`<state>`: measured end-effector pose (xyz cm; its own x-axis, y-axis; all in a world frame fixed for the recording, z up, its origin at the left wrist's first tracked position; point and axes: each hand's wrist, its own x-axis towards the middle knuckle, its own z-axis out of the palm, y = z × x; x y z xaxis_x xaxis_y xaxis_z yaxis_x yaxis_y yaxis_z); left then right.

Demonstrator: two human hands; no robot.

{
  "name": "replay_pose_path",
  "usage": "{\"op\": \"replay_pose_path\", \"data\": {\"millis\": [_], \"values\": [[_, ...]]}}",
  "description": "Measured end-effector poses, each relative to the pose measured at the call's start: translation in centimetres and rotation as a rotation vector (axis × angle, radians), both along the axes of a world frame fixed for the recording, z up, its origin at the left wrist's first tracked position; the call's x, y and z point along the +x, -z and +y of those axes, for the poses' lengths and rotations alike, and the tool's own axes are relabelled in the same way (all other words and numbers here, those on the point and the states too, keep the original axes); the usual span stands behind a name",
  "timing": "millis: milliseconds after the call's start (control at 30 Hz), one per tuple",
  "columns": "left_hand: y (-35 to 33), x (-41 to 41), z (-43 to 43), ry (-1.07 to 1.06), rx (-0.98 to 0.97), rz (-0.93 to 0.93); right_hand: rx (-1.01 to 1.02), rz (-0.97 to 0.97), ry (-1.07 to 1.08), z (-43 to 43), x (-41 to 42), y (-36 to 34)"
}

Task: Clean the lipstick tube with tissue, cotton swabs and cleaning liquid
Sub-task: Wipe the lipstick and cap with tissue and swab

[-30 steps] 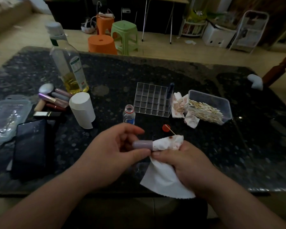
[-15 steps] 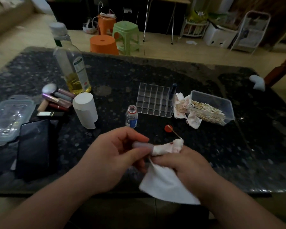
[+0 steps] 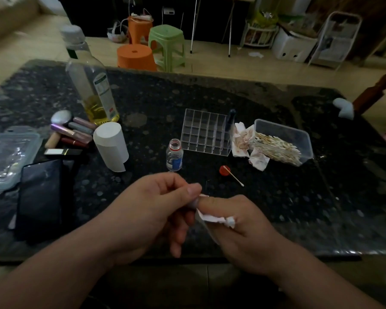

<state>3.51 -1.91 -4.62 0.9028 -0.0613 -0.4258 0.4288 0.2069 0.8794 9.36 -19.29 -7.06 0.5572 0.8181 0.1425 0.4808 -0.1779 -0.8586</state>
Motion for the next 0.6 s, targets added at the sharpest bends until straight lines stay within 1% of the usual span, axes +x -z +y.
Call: {"op": "replay_pose_path", "data": {"millis": [33,100,133,200,267,300,333,367,400,433,467,500,533,567,600], "values": [[0.0,0.0,-0.1,-0.027,0.011,-0.045,0.029,0.104,0.017,0.3,-0.2,-0.1],[0.3,-0.1,-0.1,-0.076,0.084,-0.138,0.122,0.437,0.040,0.7,-0.6,-0.4],[0.5,-0.3,0.0,-0.087,0.150,-0.193,0.133,0.594,0.069,0.7,-0.5,-0.6],[1.1,-0.6,0.3,-0.035,0.386,-0.387,0.049,0.815,0.189,0.2,0.1,-1.1],[1.6,-0.9,0.8,0.101,0.629,-0.646,-0.016,1.020,0.268,-0.5,0.9,-1.2],[1.8,-0.9,1.0,0.142,0.706,-0.751,-0.021,1.084,0.266,-0.7,1.0,-1.2],[1.9,-0.8,1.0,0.154,0.765,-0.821,-0.023,1.107,0.270,-0.6,1.1,-1.4],[1.8,-0.7,1.0,0.148,0.811,-0.832,-0.021,1.091,0.272,-0.6,1.3,-1.1],[1.7,-0.6,0.9,0.122,0.840,-0.781,-0.030,1.060,0.263,-0.6,1.3,-0.9],[1.5,-0.5,0.9,0.103,0.817,-0.656,-0.046,0.974,0.248,-0.9,1.5,-0.5],[1.2,-0.4,0.8,0.103,0.709,-0.478,-0.070,0.867,0.241,-0.9,1.3,-0.8],[1.0,-0.2,0.7,0.128,0.533,-0.298,-0.061,0.775,0.225,-0.9,1.2,-1.0],[0.8,-0.1,0.5,0.153,0.338,-0.147,-0.033,0.741,0.212,-0.8,0.9,-1.2],[0.6,0.0,0.2,0.160,0.169,-0.042,0.009,0.721,0.202,-0.8,0.5,-1.1],[0.5,0.0,-0.1,0.140,0.047,0.021,0.038,0.688,0.180,-0.8,0.1,-1.2]]}}
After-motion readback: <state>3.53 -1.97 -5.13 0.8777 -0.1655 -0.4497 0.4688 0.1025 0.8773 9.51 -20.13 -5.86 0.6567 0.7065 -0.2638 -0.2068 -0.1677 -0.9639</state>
